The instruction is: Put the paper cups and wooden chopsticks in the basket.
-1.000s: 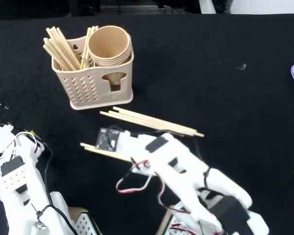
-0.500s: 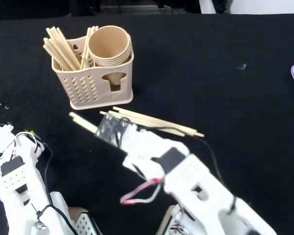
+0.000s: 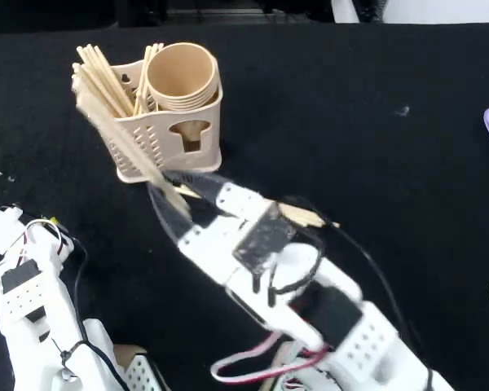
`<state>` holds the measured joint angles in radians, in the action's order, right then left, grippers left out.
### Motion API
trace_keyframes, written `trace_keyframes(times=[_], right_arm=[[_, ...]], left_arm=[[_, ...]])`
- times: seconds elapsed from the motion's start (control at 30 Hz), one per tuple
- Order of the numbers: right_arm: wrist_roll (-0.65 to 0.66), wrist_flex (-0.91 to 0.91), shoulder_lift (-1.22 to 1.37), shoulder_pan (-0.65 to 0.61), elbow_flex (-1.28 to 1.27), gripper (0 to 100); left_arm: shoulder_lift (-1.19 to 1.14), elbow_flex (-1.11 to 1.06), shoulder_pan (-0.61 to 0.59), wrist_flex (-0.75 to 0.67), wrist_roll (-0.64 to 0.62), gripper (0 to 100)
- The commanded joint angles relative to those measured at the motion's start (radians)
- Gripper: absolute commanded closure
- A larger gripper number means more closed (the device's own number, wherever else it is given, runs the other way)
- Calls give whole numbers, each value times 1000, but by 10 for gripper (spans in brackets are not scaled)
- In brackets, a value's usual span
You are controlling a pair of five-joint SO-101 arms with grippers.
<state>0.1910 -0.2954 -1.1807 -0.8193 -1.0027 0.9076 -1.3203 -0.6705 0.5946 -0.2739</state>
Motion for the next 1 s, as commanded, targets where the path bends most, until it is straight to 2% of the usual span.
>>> trace_keyframes(times=[0.0,0.07,0.17,0.37,0.6,0.77,0.87,0.97], right_arm=[[-46,422,154,-14,77,987],[-43,552,277,-12,105,987],[-40,634,478,0,197,987],[-46,647,880,95,536,987],[-46,641,1245,135,866,987],[-41,632,1307,157,868,986],[-41,554,1291,158,849,984],[-44,437,1293,160,851,909]], left_arm=[[18,13,10,-15,6,838],[18,13,7,-15,6,838],[18,12,7,-15,6,838],[18,10,13,-15,6,838],[18,10,12,-15,6,838],[18,10,8,-14,6,838],[18,10,10,-14,6,838],[18,10,13,-14,6,838]])
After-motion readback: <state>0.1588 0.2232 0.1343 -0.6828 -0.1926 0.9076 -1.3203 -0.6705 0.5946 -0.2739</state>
